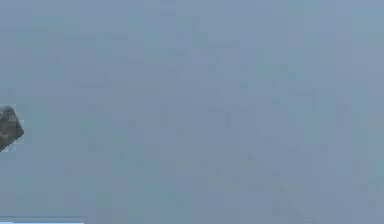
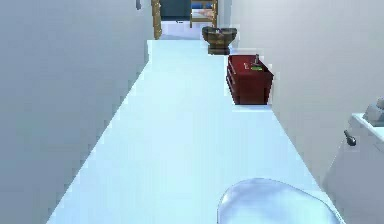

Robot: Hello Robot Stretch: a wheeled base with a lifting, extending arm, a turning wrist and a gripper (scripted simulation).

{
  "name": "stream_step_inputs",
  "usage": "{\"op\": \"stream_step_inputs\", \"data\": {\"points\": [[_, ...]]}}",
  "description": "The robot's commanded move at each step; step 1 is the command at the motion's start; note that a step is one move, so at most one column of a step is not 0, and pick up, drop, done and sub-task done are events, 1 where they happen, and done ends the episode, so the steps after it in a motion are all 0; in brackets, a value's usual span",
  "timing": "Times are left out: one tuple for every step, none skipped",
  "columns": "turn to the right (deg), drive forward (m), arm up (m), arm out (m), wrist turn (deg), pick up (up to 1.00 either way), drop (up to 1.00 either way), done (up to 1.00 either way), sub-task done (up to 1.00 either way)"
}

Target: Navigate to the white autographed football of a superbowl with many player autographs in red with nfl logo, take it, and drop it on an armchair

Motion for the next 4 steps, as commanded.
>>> {"op": "stream_step_inputs", "data": {"points": [[33.0, 0.0, 0.0, 0.0, 0.0, 0.0, 0.0, 0.0, 0.0], [0.0, 0.3, 0.0, 0.0, 0.0, 0.0, 0.0, 0.0, 0.0], [45.0, 0.0, 0.0, 0.0, 0.0, 0.0, 0.0, 0.0, 0.0], [9.0, 0.0, 0.0, 0.0, 0.0, 0.0, 0.0, 0.0, 0.0]]}}
